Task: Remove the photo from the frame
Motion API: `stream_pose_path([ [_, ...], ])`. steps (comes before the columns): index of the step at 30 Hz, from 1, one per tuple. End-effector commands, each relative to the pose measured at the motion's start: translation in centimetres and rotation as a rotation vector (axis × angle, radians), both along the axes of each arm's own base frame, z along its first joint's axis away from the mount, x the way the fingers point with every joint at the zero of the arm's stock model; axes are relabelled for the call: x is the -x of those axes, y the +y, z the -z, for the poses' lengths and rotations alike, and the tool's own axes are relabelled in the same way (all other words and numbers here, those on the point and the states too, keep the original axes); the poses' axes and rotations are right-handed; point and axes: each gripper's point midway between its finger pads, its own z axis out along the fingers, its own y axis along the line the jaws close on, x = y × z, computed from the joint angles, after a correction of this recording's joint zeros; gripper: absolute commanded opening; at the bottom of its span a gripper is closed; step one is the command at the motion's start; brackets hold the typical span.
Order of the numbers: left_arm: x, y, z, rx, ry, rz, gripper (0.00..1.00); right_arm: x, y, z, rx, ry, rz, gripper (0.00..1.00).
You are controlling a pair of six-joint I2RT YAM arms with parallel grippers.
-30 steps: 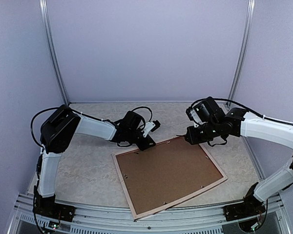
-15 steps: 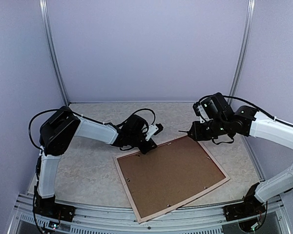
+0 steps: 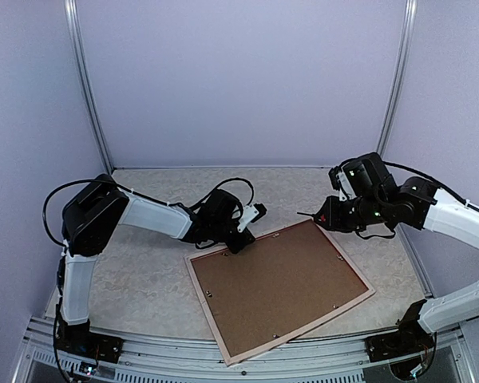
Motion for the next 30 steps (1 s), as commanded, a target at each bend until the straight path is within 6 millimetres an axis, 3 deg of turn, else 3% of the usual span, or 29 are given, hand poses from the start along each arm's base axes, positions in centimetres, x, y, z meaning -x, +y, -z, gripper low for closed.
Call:
stream_pose_path([
  [1,1.9,-0.2,-0.7,-0.006,0.007,0.042,0.23,0.5,-0.3,0.4,-0.02,0.016,0.018,0.0],
  [7,2.6,-0.2,-0.2,0.007,0.026,0.065,0.24,0.3,-0.2,1.2,0.0,0.022,0.019,0.0],
  [23,2.8,0.6,-1.8,0.066,0.015,0.07,0.26,-1.6,0.6,2.8,0.075,0.035,0.001,0.0],
  [30,2.4,1.4,-1.9,0.087,0.035,0.062,0.28,-2.2,-0.3,3.2,0.093,0.028,0.009,0.0],
])
